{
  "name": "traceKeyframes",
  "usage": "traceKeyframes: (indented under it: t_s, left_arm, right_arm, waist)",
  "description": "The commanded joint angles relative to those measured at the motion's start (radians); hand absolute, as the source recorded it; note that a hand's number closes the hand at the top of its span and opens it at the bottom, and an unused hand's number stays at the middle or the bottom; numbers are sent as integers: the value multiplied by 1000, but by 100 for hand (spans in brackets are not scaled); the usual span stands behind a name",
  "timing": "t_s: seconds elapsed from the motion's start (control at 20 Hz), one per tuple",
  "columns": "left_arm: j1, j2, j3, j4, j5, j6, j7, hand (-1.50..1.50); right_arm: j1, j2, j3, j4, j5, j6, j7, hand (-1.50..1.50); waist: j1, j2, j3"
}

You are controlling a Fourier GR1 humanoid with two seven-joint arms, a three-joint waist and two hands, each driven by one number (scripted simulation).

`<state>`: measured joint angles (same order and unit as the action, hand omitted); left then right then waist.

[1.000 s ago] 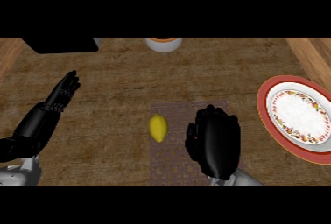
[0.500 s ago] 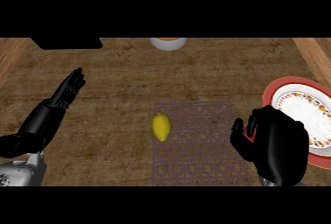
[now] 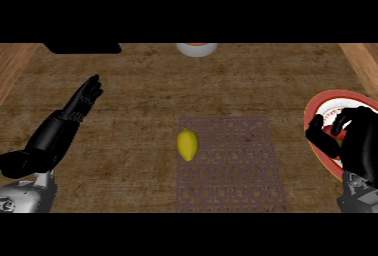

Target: Pick the bell pepper from the placemat and place it in the plate

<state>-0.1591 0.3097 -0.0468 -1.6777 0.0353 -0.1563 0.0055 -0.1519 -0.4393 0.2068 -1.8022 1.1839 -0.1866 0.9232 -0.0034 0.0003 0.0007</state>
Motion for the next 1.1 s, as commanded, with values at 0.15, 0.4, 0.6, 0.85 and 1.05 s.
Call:
traceKeyframes:
  t_s: [0.15, 0.4, 0.6, 0.85, 1.05]
  left_arm:
    - [17, -21, -2, -40, -32, 1, 15, 0]
    - [24, -23, 3, -21, -28, -18, -6, 0]
    - [25, -12, 32, -19, -10, -41, -20, 0]
    - [50, -34, 24, -64, -31, -47, -13, 0]
    - [-10, -52, 30, -16, -36, -38, 17, 0]
  right_arm:
    - [-63, -55, -192, 301, -96, -125, -198, 150]
    - [-64, -1, -251, 498, -217, -138, -246, 150]
    - [-80, -45, -341, 646, -331, -111, -364, -150]
    - [-189, -25, -389, 899, -324, -290, -568, -150]
    - [-157, -21, -447, 926, -426, -385, -773, -150]
  waist:
    - [11, 1, 0]
    - [17, 3, 0]
    - [14, 2, 0]
    - [16, 2, 0]
    - [10, 1, 0]
